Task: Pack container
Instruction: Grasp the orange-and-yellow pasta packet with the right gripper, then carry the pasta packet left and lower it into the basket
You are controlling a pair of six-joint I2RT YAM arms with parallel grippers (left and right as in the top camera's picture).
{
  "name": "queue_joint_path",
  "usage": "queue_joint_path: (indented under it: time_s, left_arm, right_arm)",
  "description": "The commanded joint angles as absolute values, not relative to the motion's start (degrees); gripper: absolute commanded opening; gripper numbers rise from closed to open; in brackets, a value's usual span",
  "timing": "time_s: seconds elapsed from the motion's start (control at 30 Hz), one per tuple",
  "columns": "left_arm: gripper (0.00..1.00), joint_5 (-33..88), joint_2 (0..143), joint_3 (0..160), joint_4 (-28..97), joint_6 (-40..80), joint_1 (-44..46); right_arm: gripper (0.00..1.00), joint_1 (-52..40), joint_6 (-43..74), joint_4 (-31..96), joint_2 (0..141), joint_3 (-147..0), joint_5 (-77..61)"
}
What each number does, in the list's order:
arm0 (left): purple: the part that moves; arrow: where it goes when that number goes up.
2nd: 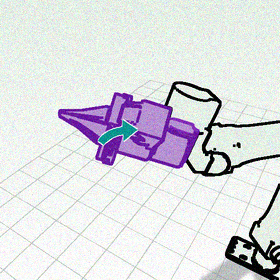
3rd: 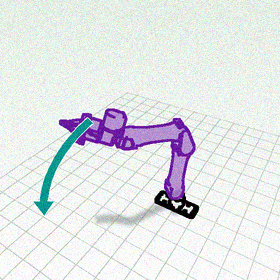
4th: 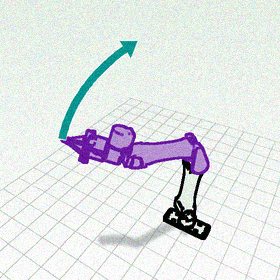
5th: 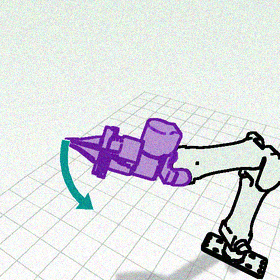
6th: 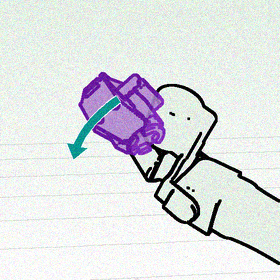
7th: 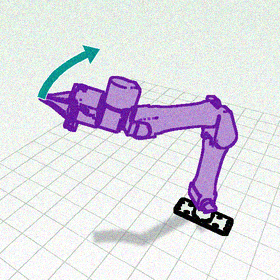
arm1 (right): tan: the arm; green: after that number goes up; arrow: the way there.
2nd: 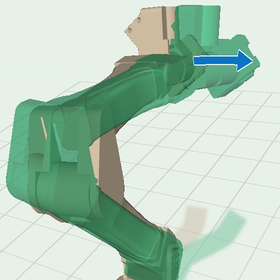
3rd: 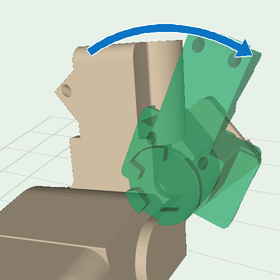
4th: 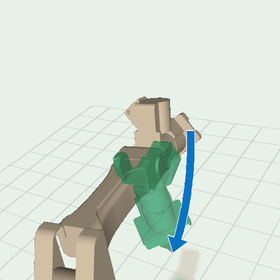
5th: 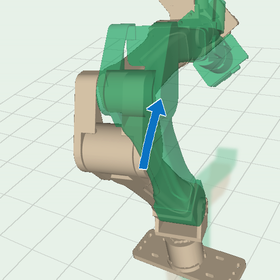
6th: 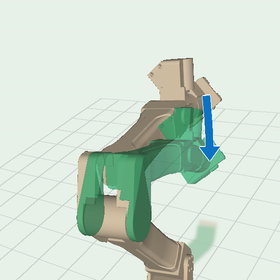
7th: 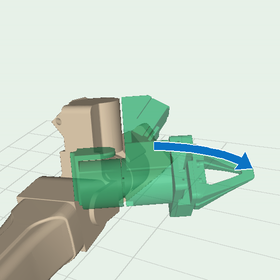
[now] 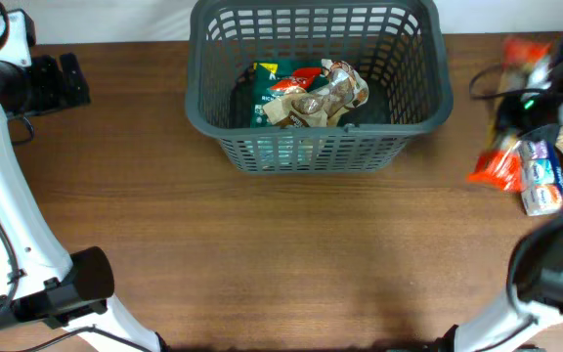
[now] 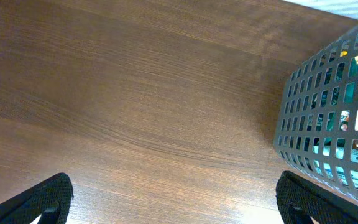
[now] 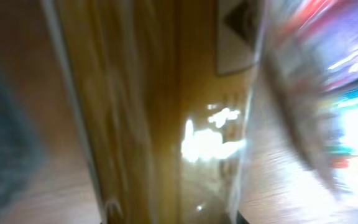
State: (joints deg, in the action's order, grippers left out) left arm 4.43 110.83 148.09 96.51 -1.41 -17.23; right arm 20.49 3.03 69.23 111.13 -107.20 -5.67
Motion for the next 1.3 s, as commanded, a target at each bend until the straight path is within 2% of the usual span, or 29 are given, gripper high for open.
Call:
queue_joint_path:
  time_s: [0.0, 0.17, 0.53, 0.7, 0.93, 1.07, 1.27]
  left_arm:
    - [0.99, 4.47, 110.39, 148.59, 96.66, -0.67, -17.43]
    - [0.99, 4.47, 110.39, 148.59, 96.66, -0.67, -17.43]
    - [0.99, 4.47, 110.39, 148.59, 96.66, -0.67, -17.43]
    - [0.99, 4.47, 110.39, 148.59, 96.66, -0.67, -17.43]
    - [0.99, 4.47, 110.39, 148.59, 96.66, -0.67, -17.43]
    - [0.99, 4.47, 110.39, 148.59, 96.66, -0.67, -17.43]
    - [0.99, 4.47, 110.39, 148.59, 96.66, -0.67, -17.43]
  right_arm:
    - [0.04, 20.60, 3.51, 71.42, 99.94, -117.32, -7.42]
    - [0.04, 18.96, 1.63, 74.08, 94.15, -123.20, -7.92]
    - [0.04, 2.04, -22.68, 73.56, 86.91, -123.94, -10.41]
    - [0.04, -6.94, -39.20, 71.68, 88.53, -123.92, -11.88]
    - [0.04, -16.08, -54.24, 63.88, 93.12, -123.92, -11.84]
    - [0.04, -17.74, -59.70, 62.74, 97.60, -123.92, -11.86]
    - [0.04, -17.63, -59.77, 60.69, 106.04, -123.92, -11.84]
